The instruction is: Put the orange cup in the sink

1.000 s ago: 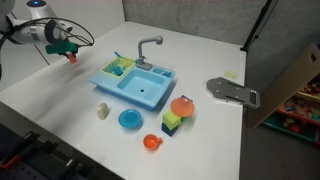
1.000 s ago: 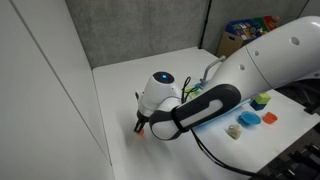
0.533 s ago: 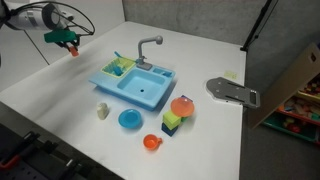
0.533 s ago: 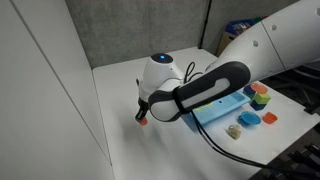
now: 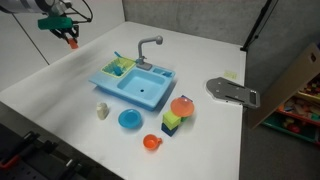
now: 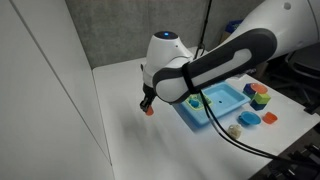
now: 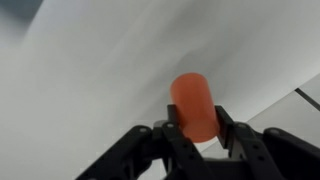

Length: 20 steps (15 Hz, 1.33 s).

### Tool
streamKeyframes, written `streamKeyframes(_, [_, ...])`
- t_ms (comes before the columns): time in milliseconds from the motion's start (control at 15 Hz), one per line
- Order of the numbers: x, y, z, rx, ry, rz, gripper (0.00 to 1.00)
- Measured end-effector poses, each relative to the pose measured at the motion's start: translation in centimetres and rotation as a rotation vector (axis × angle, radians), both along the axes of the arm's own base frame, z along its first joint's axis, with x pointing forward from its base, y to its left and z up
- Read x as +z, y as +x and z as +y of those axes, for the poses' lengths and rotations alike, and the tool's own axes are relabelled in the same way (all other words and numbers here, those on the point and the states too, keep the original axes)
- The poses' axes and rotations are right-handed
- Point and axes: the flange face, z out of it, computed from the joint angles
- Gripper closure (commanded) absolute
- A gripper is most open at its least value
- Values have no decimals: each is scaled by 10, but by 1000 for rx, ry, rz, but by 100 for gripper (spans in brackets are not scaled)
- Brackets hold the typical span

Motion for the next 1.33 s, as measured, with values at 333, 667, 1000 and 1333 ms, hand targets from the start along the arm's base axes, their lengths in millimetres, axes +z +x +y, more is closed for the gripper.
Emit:
streamKeyframes(333, [33,-21,-15,-50,-15,14,86])
streamKeyframes(667, [64,-35,-46,-133,-27,15,86])
streamKeyframes(1000, [97,-46,-82,-245,-30,4,86])
streamKeyframes(1333, [117,-52,-132,-389,-33,3,86])
